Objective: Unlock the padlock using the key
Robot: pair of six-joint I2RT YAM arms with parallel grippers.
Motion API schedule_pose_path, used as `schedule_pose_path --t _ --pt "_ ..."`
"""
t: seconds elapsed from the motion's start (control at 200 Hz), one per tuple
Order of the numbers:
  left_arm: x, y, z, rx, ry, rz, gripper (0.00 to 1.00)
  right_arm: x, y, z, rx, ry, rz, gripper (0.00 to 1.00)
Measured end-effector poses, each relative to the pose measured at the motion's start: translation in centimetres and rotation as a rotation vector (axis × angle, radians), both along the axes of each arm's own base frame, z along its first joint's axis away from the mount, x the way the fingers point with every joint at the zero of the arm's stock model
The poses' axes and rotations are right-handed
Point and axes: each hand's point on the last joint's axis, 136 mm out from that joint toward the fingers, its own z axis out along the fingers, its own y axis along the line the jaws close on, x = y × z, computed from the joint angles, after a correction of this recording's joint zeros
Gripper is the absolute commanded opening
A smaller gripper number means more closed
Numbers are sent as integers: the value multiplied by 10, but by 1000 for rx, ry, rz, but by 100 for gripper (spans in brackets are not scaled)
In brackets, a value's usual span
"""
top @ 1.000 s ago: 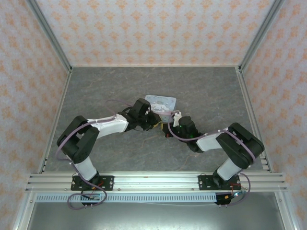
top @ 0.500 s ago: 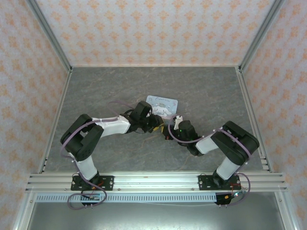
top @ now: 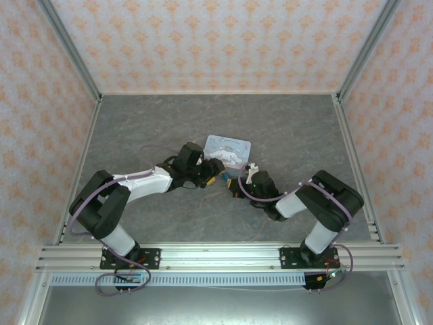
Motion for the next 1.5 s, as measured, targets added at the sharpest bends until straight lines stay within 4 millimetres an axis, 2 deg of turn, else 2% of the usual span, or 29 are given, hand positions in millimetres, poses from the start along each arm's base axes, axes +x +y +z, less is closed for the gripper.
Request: schedule_pose_path --t 0.15,0.425,0.621,0.881,1.101,1.326,1.501 --pt "-3 4 -9 -24 12 28 59 -1 2 6 52 39 -17 0" --pt "6 -3 -8 -72 -8 50 54 -2 9 11 121 139 -37 0" --pt "2 -9 -25 -63 29 49 50 -3 12 11 146 182 -44 0" --pt "6 -13 -30 -82 36 64 36 -5 12 9 159 221 -56 0" --pt "8 -15 -26 -91 28 63 27 -5 13 12 183 243 -67 0" --pt "9 -16 -26 -87 24 67 14 -4 12 15 220 281 -99 0" --pt "9 -18 -23 -79 18 62 3 -4 10 18 222 288 -115 9"
